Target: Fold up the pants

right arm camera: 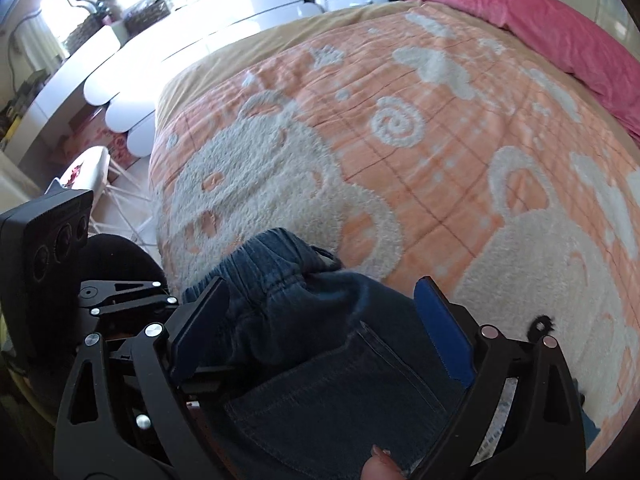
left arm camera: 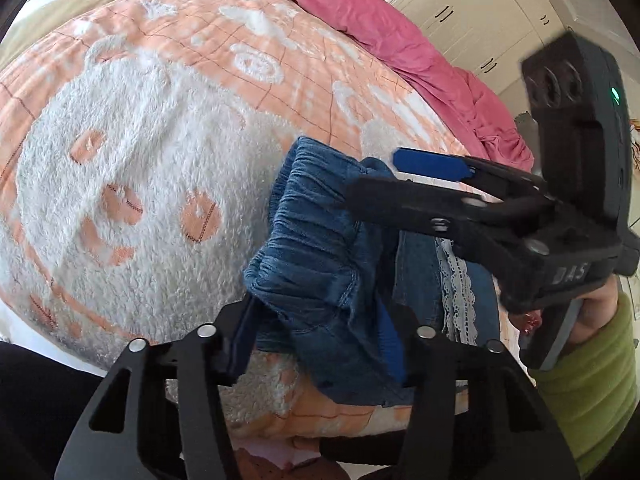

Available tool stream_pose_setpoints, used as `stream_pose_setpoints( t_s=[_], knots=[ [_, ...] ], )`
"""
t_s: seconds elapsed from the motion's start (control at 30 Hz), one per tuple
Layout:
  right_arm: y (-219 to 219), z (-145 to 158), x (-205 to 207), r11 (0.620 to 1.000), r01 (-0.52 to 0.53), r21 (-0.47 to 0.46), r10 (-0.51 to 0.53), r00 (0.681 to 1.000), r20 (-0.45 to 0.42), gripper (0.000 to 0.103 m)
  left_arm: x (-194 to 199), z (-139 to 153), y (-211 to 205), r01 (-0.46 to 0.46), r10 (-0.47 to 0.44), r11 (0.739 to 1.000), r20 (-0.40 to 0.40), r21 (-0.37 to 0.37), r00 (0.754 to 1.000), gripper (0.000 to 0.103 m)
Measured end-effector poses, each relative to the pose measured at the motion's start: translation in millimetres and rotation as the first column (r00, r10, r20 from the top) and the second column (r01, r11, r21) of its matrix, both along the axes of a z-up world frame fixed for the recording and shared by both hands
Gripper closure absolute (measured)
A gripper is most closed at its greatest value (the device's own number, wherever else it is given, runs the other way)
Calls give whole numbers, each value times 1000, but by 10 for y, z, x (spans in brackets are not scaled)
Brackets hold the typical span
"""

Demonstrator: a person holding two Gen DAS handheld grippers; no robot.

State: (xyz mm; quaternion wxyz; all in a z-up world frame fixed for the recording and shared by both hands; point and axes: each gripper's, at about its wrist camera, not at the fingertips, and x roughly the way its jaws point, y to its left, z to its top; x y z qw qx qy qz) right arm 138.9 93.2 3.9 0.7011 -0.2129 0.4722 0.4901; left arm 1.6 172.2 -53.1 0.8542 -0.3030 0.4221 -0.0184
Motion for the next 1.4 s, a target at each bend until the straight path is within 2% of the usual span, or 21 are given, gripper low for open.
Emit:
stream_pose_setpoints(
  t_s=[0.13, 0.17, 0.2, 0.27, 0.33, 0.37, 0.4, 0.47, 0.5, 0.6, 0.77, 0.83, 0.9, 1.03, 1.13, 1.2, 1.23, 1.27, 1.3, 1.37, 1.4],
  knots=[
    [220, -187, 25, 997, -62, -53, 57, 995, -87, 16, 13, -12, -49, 23, -23, 1000, 5, 0, 1000, 60],
    [267, -275, 49, 995, -69, -68, 60, 990, -124, 36, 24, -26, -43, 20, -20, 1000, 3, -11, 1000, 60],
    [290, -348, 73, 995, -71, -65, 60, 984, -166, 48, 21, -31, -29, 16, -16, 1000, 2, -20, 1000, 60],
    [287, -410, 73, 996, -50, -67, 39, 986, -161, 58, 34, -62, -4, 8, -8, 999, -1, -46, 1000, 58],
    [223, -317, 21, 999, -37, -33, 33, 993, -115, 63, 0, -53, -3, 6, -6, 998, 12, -59, 1000, 53],
    [180, -267, 13, 1000, -28, -10, 27, 994, -110, 66, -11, -33, -17, 9, -7, 998, 30, -61, 1000, 45],
    [105, -179, 21, 999, -12, 30, 15, 993, -113, 67, -17, -17, -27, 7, -4, 998, 40, -60, 999, 34],
    [-55, -32, 50, 994, 23, 103, -10, 992, -128, 71, -70, 24, -21, -10, 16, 998, 77, -68, 997, 23],
    [-141, 33, 65, 989, 42, 139, -22, 990, -142, 72, -85, 46, -20, -11, 19, 997, 96, -79, 995, 22],
    [-432, 227, 104, 967, 83, 240, -43, 985, -166, 73, -103, 98, -103, 20, -6, 995, 142, -94, 990, 15],
    [-835, 402, 160, 936, 126, 328, -66, 980, -189, 73, 46, 83, -341, 120, -96, 981, 157, -155, 983, 15],
    [-983, 448, 179, 927, 145, 345, -83, 979, -188, 73, 109, 77, -454, 168, -133, 965, 174, -201, 976, 17],
    [-1152, 478, 208, 915, 169, 366, -103, 975, -195, 73, 155, 121, -588, 223, -173, 942, 207, -249, 963, 27],
    [-1524, 518, 279, 890, 226, 397, -158, 968, -197, 73, 236, 345, -904, 286, -225, 933, 268, -219, 937, 27],
    [-1844, 562, 362, 862, 281, 422, -211, 956, -207, 73, 334, 458, -1131, 310, -257, 934, 270, -177, 928, 27],
    [-2012, 570, 389, 845, 308, 438, -235, 948, -215, 67, 413, 494, -1322, 344, -290, 924, 283, -166, 914, 25],
    [-2092, 571, 389, 839, 321, 439, -247, 944, -218, 60, 444, 479, -1390, 368, -311, 916, 296, -162, 903, 22],
    [-2203, 556, 382, 828, 346, 441, -271, 936, -224, 55, 422, 465, -1451, 403, -337, 898, 313, -176, 888, 11],
    [-2281, 529, 369, 821, 367, 437, -289, 928, -235, 53, 470, 418, -1472, 449, -368, 868, 334, -212, 868, 7],
    [-2438, 444, 306, 811, 405, 423, -327, 912, -247, 40, 491, 312, -1552, 515, -412, 812, 355, -274, 839, 7],
    [-2509, 407, 274, 806, 419, 418, -345, 906, -245, 38, 479, 288, -1576, 529, -426, 803, 356, -275, 832, 7]
  ],
)
